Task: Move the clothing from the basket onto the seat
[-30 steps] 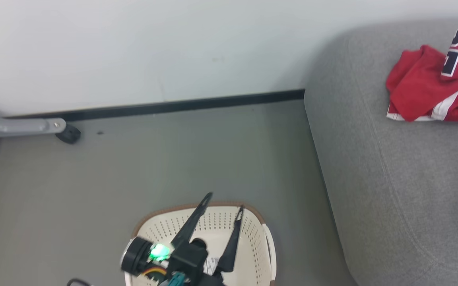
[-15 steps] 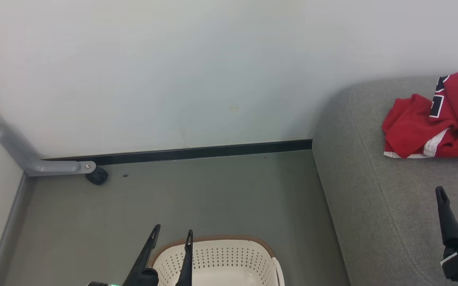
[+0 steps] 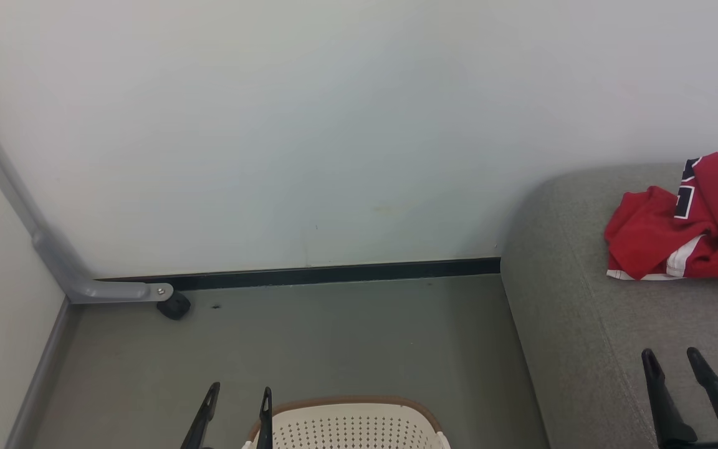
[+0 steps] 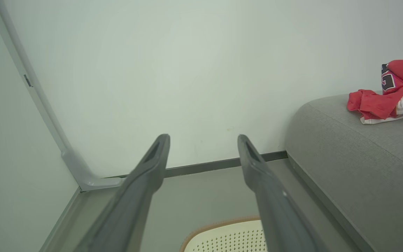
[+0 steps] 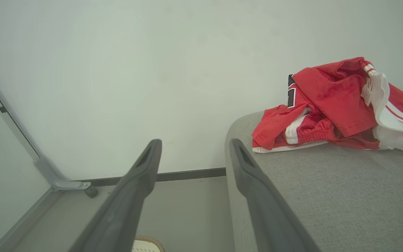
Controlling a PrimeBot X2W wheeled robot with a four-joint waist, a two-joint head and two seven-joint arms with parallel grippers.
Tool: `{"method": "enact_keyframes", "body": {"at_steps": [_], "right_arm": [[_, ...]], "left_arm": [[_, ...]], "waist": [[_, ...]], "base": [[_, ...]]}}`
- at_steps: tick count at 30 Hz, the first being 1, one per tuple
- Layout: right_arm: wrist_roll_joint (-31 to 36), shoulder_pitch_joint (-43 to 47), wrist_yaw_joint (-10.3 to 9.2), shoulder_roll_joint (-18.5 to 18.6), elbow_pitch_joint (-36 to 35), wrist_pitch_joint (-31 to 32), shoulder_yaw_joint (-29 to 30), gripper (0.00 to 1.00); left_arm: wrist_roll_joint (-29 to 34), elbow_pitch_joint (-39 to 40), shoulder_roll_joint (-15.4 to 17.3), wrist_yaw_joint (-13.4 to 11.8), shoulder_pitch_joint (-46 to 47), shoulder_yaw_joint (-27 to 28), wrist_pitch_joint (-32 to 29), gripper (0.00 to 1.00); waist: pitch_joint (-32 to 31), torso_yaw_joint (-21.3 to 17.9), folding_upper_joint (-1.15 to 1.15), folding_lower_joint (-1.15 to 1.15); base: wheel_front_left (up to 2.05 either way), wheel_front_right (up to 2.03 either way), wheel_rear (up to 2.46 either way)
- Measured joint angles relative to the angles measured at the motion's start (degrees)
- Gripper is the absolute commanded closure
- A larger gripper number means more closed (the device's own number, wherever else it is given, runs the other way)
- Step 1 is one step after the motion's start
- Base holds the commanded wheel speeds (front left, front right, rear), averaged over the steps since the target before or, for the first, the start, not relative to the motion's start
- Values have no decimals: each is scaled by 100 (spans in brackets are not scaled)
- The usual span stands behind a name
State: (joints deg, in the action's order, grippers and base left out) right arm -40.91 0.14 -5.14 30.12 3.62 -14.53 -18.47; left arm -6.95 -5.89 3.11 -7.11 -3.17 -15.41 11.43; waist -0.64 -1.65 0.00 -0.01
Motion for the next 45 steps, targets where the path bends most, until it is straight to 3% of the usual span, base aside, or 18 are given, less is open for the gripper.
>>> {"method": "enact_keyframes", "body": {"at_steps": [19,45], "right_arm": [[530,899,-148,-145,-465,1,369,0],[917,1045,-192,-182,-561,1,643,0]], "left_arm": [[-45,113,-1,0,-296,48,-53,0],[-64,88,0,0,-296,-30,-124,0]], "waist": [[-117,125,1,1],[-123,181,0,1]], "base": [[0,0,0],[0,0,0]]}}
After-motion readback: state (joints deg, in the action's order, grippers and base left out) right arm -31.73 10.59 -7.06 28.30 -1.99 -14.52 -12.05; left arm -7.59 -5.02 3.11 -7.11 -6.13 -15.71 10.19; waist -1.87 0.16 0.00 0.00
